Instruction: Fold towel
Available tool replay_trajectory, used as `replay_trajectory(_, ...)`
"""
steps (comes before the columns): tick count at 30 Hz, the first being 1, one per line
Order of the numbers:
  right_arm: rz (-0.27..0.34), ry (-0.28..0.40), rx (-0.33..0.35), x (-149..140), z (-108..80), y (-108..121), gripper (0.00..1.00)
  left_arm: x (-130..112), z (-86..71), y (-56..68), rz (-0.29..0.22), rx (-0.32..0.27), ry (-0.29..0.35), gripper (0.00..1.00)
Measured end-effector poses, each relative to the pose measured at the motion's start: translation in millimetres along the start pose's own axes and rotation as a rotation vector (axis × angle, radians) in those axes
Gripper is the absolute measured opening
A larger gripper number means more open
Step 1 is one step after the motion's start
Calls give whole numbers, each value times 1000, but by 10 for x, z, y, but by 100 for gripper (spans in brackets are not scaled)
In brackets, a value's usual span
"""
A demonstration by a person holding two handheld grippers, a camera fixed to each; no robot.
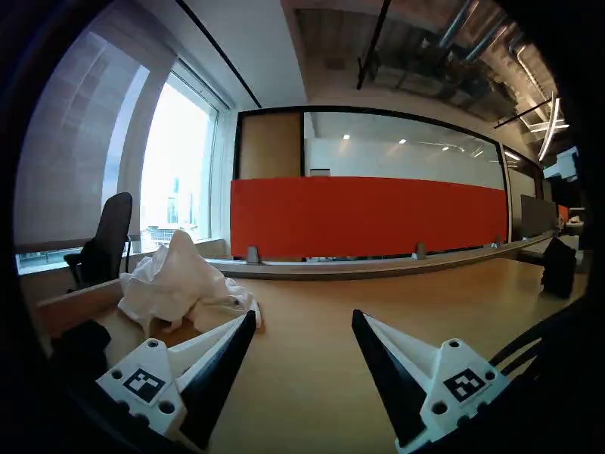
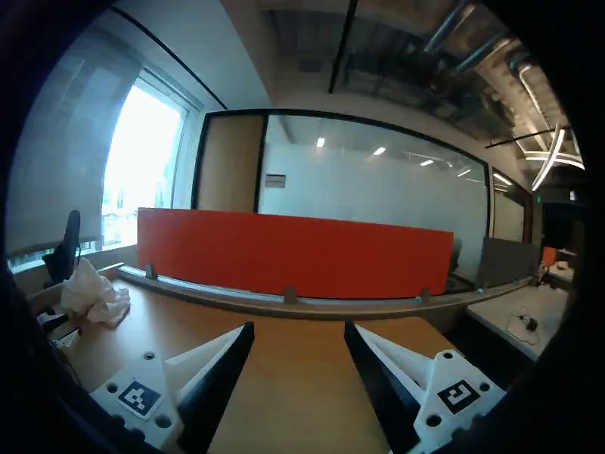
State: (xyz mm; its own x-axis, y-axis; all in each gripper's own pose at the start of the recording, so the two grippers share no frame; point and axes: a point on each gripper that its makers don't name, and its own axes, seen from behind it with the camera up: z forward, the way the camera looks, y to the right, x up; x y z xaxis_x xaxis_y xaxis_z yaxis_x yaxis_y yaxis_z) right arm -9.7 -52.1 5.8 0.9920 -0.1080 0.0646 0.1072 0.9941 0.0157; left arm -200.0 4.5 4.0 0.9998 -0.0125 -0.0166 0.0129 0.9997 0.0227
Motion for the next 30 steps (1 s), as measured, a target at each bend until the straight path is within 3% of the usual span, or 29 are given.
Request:
replay_trajectory(18, -12, 52, -14, 125, 49, 122, 92, 0, -2, 1, 3, 0, -1, 94)
replay_trajectory(30, -16, 92, -26, -9, 61, 256, 92, -12, -2, -4, 3, 0, -2, 94)
